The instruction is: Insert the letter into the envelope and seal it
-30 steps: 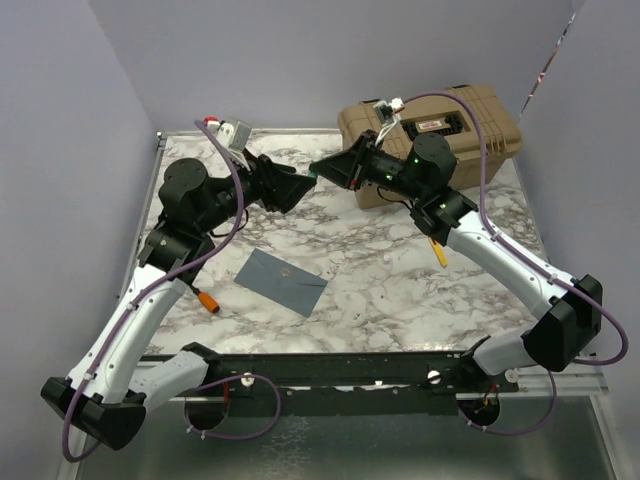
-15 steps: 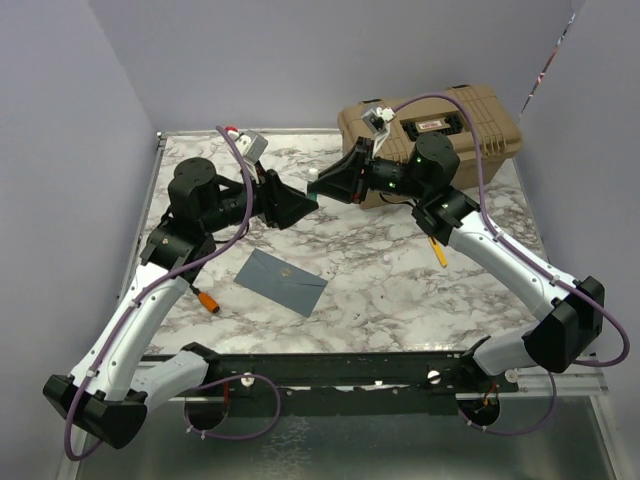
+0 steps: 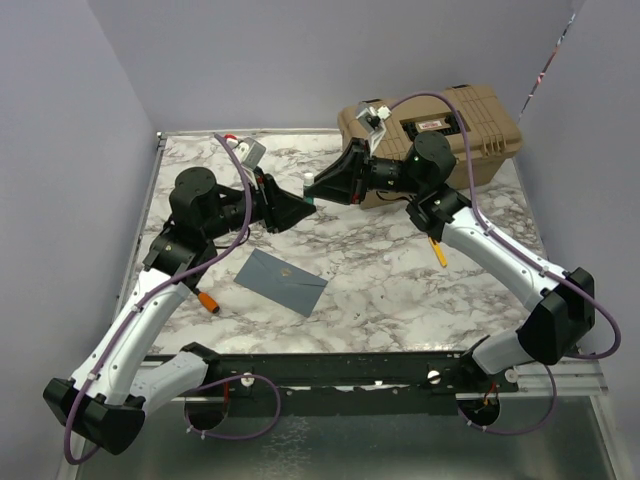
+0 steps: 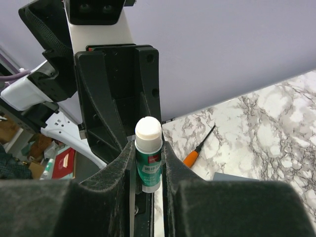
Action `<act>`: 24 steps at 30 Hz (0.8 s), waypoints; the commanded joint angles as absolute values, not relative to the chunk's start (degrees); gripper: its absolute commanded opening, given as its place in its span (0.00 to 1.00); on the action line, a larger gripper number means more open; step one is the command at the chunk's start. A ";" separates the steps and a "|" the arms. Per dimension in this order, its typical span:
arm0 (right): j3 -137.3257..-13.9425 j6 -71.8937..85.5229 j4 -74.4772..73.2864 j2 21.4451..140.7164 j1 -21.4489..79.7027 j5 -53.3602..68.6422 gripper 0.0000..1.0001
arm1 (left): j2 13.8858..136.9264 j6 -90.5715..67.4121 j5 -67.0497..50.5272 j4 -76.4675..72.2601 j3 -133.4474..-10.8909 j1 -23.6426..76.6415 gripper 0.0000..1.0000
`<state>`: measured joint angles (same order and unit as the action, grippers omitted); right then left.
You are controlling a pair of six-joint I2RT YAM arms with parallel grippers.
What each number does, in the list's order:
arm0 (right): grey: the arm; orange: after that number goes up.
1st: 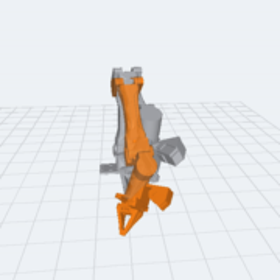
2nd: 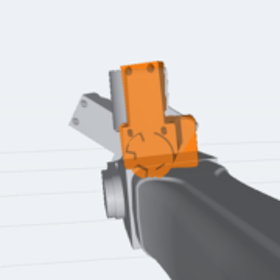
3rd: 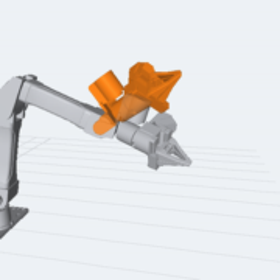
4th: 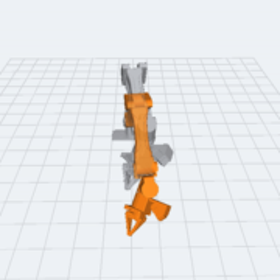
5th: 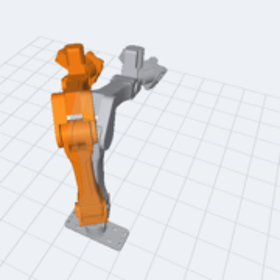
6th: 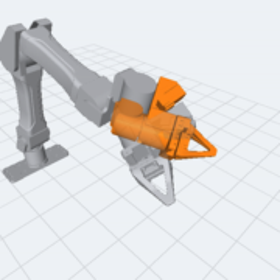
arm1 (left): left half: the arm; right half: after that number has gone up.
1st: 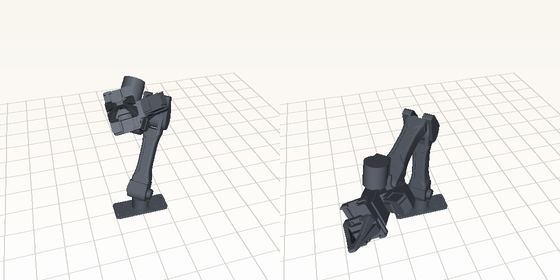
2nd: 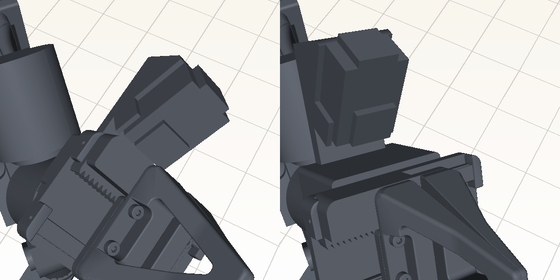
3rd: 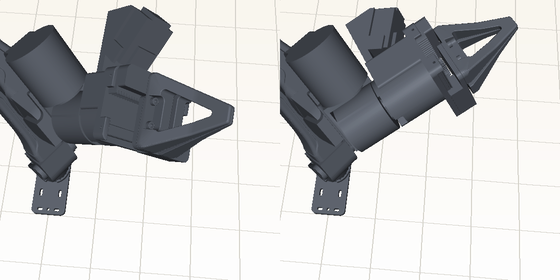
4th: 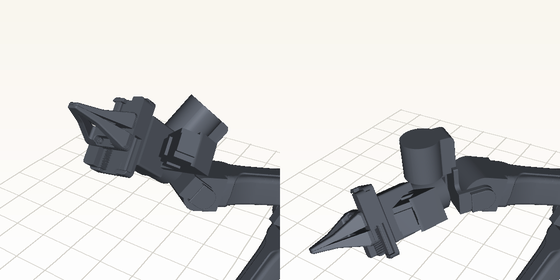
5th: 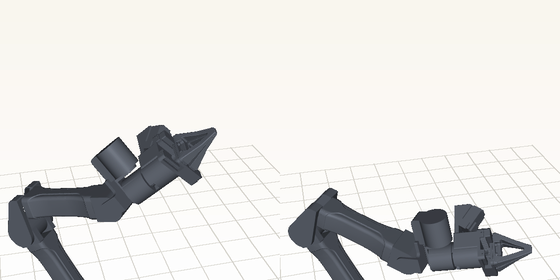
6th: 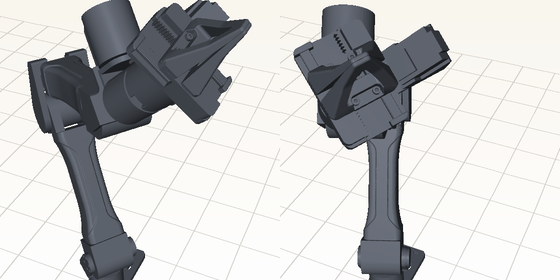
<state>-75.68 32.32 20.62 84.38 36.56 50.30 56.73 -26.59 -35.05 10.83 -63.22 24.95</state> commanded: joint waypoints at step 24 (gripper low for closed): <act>-72.23 33.69 18.00 82.06 36.83 48.58 0.59 | 57.18 -33.40 -34.76 0.18 -59.03 23.14 0.00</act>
